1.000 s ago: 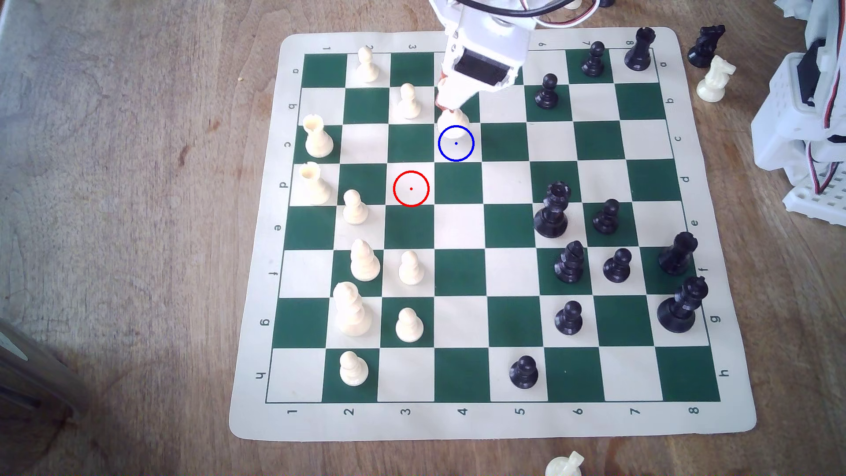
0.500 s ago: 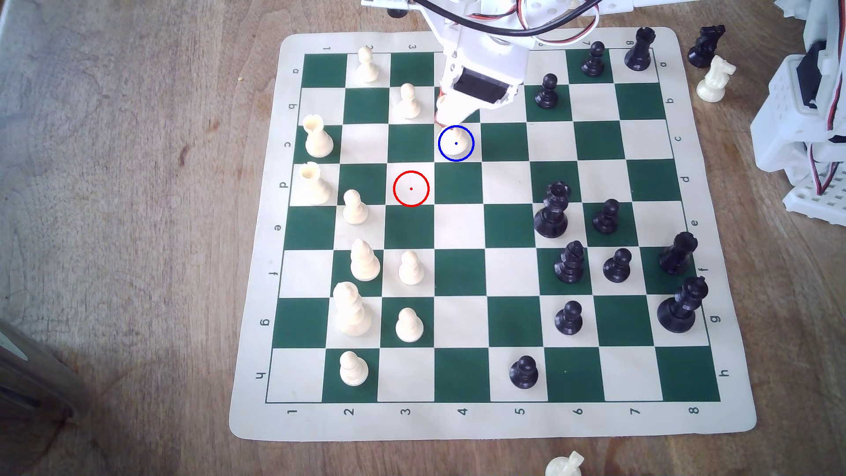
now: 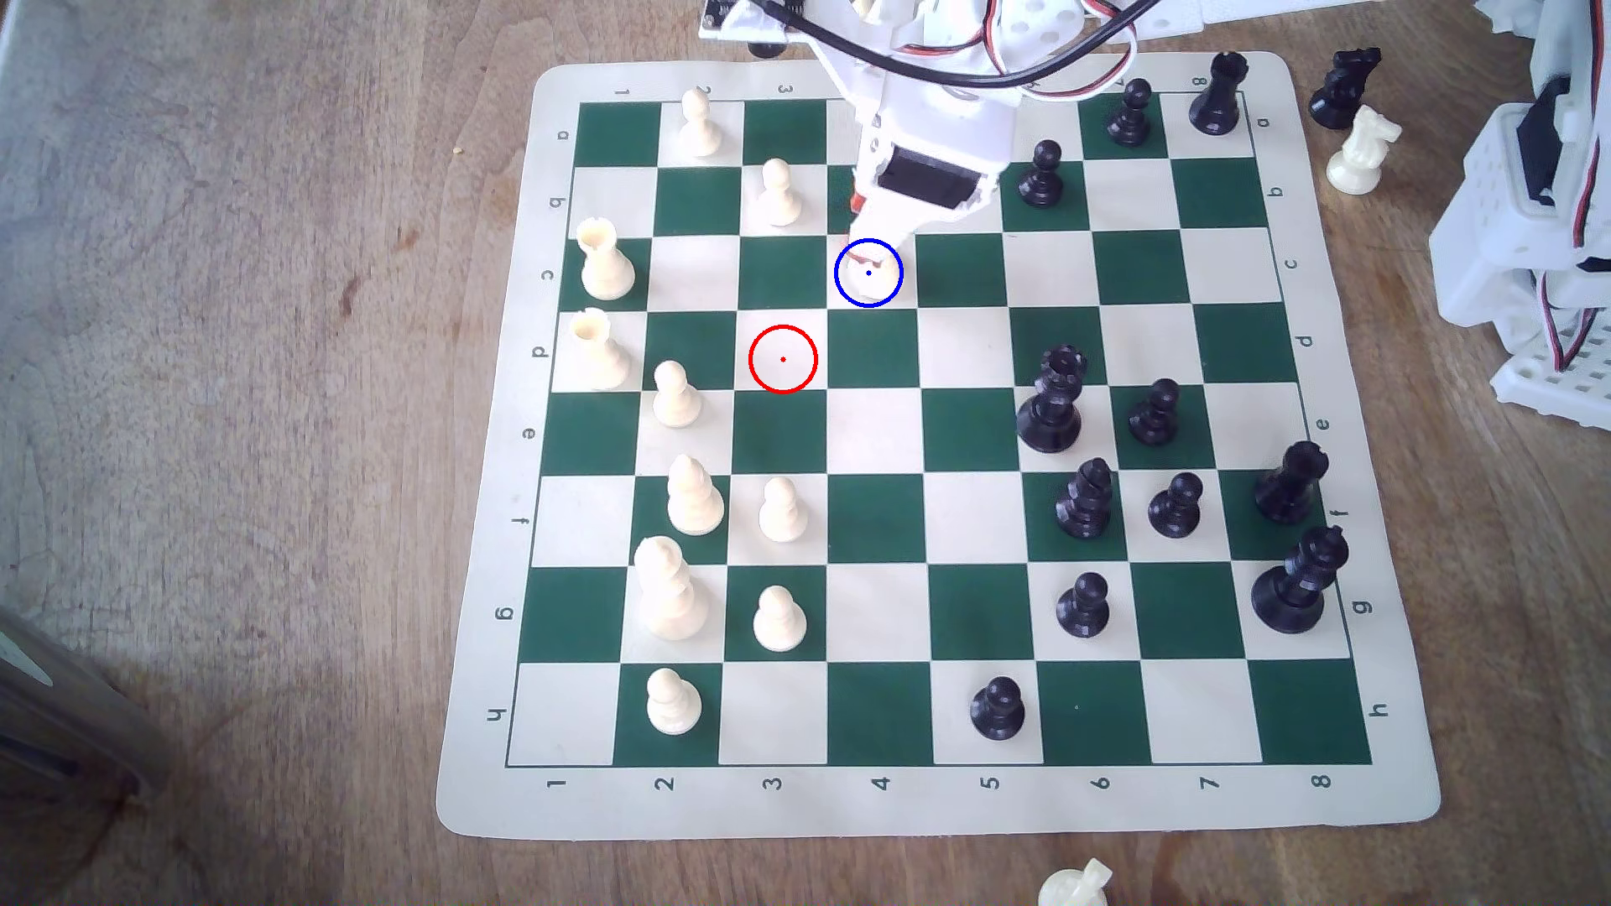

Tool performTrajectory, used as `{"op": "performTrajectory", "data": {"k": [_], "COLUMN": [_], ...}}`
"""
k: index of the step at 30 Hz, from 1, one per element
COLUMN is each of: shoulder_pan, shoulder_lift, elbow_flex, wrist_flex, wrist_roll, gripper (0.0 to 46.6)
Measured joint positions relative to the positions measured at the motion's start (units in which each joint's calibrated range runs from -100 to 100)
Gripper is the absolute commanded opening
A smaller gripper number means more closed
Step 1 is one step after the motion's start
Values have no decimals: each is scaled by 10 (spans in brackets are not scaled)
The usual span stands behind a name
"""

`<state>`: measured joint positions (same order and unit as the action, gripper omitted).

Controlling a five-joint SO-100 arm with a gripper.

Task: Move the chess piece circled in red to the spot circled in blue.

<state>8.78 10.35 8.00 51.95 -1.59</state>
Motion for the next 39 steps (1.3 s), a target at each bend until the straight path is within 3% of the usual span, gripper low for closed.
{"op": "performTrajectory", "data": {"k": [9,17,21,24,27,29,32,39], "shoulder_pan": [4,8,13,13,11,7,13,-9], "shoulder_lift": [-10,-137,-284,-471,-655,-730,-863,-980], "elbow_flex": [3,49,185,370,519,569,673,754], "wrist_flex": [24,82,69,54,37,23,-6,-159], "wrist_roll": [-3,-3,6,12,14,16,21,13], "gripper": [155,161,169,166,97,1,1,1]}}
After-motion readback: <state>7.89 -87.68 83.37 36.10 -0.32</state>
